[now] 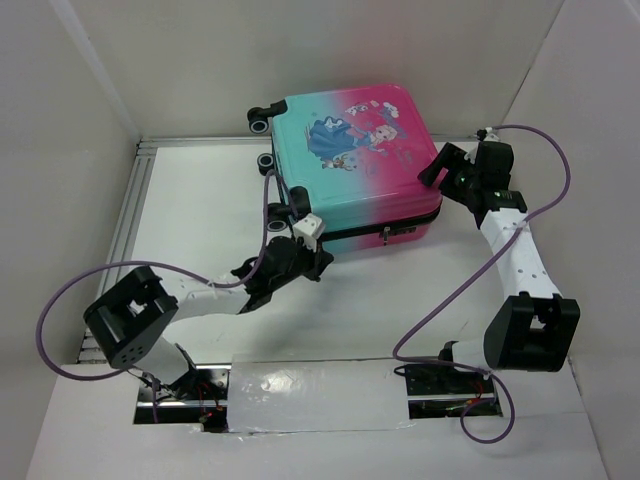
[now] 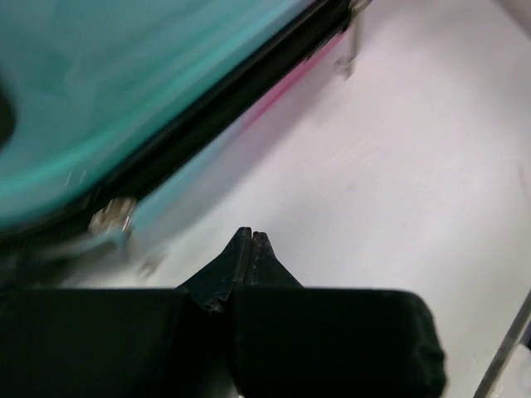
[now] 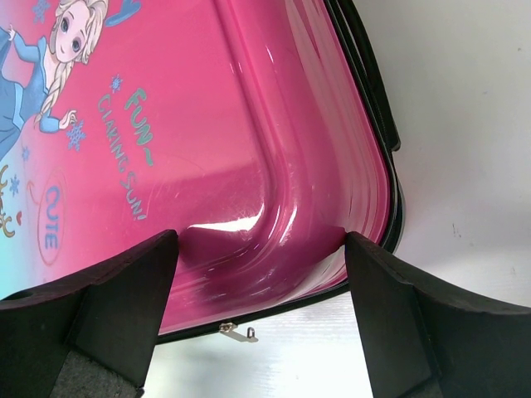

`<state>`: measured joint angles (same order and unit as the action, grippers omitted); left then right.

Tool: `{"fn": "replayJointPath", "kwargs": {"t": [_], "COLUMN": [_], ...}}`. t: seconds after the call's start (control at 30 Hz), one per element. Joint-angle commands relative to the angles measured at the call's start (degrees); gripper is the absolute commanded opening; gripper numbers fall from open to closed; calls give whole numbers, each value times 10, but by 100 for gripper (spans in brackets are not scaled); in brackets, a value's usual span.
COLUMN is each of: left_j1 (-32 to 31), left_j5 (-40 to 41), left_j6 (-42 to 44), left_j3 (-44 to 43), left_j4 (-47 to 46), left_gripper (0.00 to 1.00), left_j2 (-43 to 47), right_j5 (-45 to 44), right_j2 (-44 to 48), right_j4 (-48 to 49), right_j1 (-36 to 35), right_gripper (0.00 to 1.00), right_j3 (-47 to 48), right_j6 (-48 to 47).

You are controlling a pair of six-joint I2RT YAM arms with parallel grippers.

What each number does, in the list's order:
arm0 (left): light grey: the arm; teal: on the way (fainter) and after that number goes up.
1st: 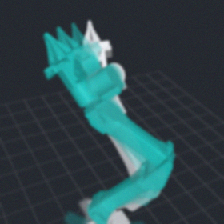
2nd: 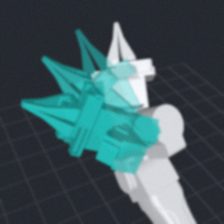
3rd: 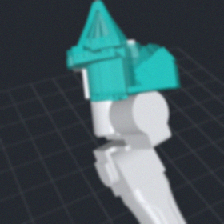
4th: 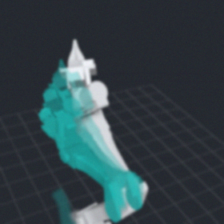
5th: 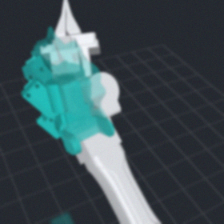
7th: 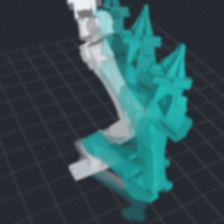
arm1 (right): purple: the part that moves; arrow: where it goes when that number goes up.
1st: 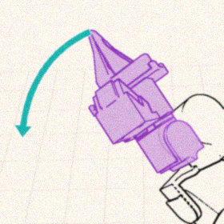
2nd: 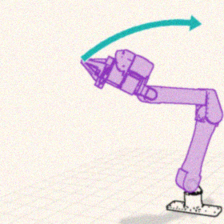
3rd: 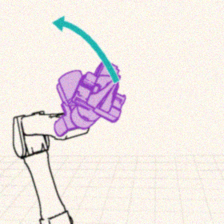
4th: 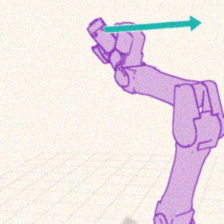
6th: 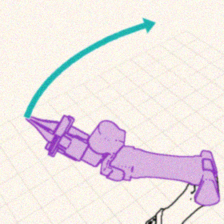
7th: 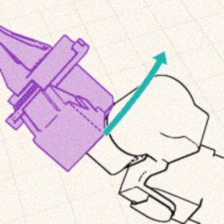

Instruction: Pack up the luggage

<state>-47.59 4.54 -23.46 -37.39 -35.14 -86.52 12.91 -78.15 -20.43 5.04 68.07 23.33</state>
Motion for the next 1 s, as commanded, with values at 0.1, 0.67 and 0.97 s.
{"fn": "replayJointPath", "kwargs": {"t": [0.1,0.67,0.97], "left_j1": [-1,-7,50], "left_j5": [-75,5,-9], "left_j6": [32,-37,-36], "left_j3": [-86,-14,-22], "left_j4": [-85,87,87], "left_gripper": [0,74,73], "left_j2": [-59,122,70], "right_j5": [26,20,26], "right_j2": [7,2,-3], "right_j4": [6,4,4], "right_j1": [-4,-4,1], "right_gripper": [87,87,87], "right_j3": [-17,-17,-17], "right_j6": [3,-2,3]}}
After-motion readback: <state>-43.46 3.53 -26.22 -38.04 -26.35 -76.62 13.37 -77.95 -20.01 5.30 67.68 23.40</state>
